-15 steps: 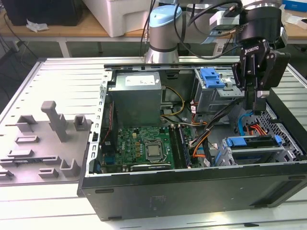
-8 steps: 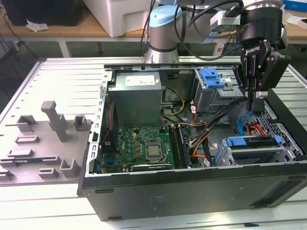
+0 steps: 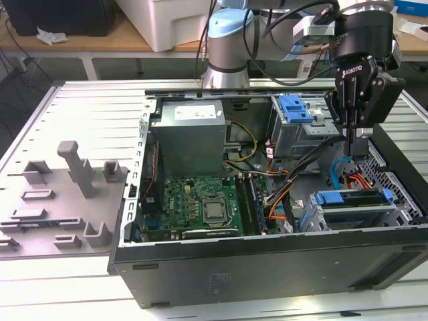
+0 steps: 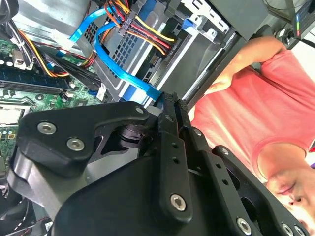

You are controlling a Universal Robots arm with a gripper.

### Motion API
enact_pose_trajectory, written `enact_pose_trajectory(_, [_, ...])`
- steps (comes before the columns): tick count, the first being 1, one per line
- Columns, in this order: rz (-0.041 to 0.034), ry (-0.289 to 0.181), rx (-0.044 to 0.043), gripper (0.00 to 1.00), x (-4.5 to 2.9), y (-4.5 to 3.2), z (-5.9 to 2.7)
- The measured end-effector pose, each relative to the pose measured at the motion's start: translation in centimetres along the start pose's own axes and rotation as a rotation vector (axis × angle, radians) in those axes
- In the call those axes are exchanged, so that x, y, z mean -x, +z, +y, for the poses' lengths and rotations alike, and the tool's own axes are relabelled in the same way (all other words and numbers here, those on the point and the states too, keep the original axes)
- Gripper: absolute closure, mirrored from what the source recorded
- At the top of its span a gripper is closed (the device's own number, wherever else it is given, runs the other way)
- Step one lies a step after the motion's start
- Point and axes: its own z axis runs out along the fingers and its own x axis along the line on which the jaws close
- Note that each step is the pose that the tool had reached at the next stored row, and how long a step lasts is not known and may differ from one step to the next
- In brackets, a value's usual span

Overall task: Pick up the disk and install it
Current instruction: 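Insert the second disk wire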

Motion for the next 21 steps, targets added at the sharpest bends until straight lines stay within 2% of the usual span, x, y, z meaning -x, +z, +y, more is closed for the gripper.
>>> enact_pose_trajectory(2, [-0.0011,0.000,-0.0001,0.84,0.01,0.01,0.00])
enact_pose_trajectory(3, [-0.0042,0.000,-0.0003,0.84,0.01,0.01,0.00])
enact_pose_trajectory(4, [-0.0097,0.000,-0.0006,0.84,0.01,0.01,0.00])
enact_pose_trajectory(6, [-0.0286,0.000,-0.0018,0.84,-0.03,0.04,0.00])
enact_pose_trajectory(7, [-0.0434,0.000,-0.0028,0.84,-0.15,0.15,0.01])
enact_pose_trajectory(8, [-0.0489,0.000,-0.0032,0.84,-0.30,0.28,0.02])
enact_pose_trajectory(12, [-0.0590,0.000,-0.0037,0.84,-0.95,0.84,0.06])
enact_pose_trajectory(13, [-0.0655,0.000,-0.0040,0.84,-1.04,0.92,0.07])
enact_pose_trajectory(18, [-0.1205,0.001,-0.0074,0.84,-1.63,1.41,0.11])
enact_pose_trajectory(21, [-0.1323,0.001,-0.0081,0.84,-2.08,1.75,0.14])
